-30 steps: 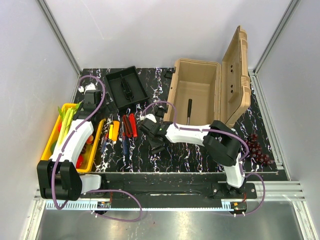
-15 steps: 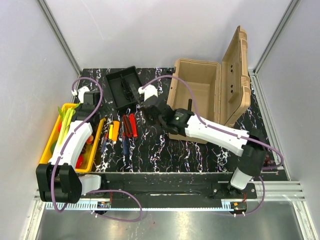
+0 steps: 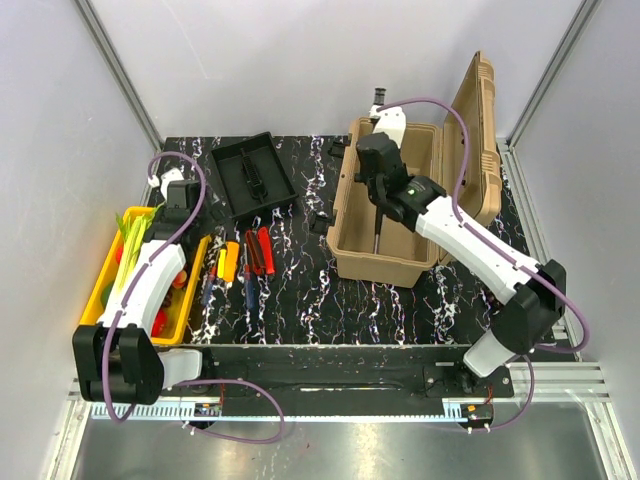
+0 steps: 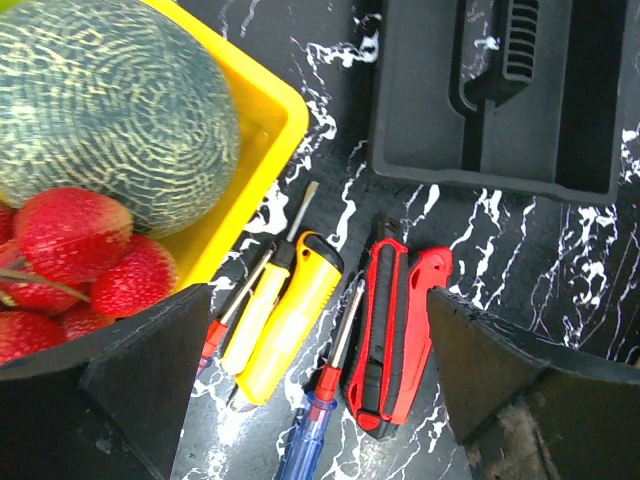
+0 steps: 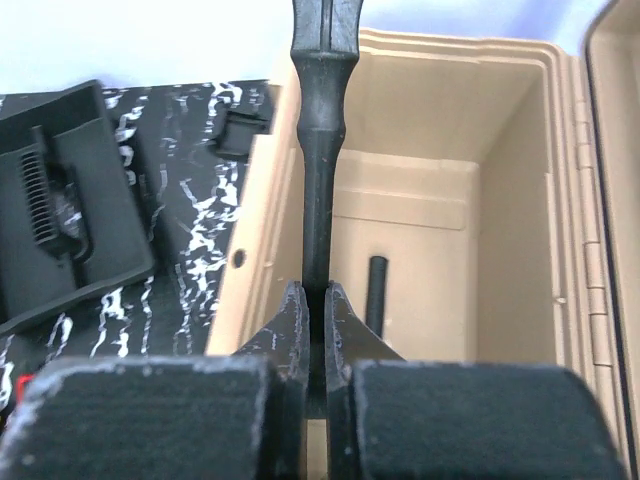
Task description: Pack the tool kit
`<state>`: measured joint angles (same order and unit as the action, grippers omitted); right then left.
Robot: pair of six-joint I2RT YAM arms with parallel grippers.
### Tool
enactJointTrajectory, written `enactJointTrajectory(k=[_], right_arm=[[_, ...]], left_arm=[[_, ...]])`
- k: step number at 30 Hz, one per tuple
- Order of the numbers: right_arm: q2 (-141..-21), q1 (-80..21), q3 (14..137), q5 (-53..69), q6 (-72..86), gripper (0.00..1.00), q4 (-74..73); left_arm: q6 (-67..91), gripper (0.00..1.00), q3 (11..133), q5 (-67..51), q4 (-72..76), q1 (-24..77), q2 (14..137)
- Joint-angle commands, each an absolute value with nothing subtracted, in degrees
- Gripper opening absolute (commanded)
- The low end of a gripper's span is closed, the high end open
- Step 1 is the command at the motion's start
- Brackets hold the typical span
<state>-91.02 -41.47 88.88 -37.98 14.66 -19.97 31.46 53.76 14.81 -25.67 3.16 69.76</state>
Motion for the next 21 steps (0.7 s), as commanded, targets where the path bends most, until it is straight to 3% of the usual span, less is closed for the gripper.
enactJointTrajectory(k=[1,10,21], right_arm=[[-93.5,-37.7,89.4,-35.7,20.5,0.0,-23.7],[-104.0,-36.4,90.6,-27.2,21.5,0.0,-30.0],[-107.0,-35.4,82.6,-17.4,25.8,0.0,-26.4]], left_arm=[[29.7,0.93,56.4,8.5,-23.1,2.9,72.0],[30.1,0.93,70.6,4.0,-22.5,2.9,81.2],[34.1,0.91,85.2,-2.4,-19.7,4.1,97.5]])
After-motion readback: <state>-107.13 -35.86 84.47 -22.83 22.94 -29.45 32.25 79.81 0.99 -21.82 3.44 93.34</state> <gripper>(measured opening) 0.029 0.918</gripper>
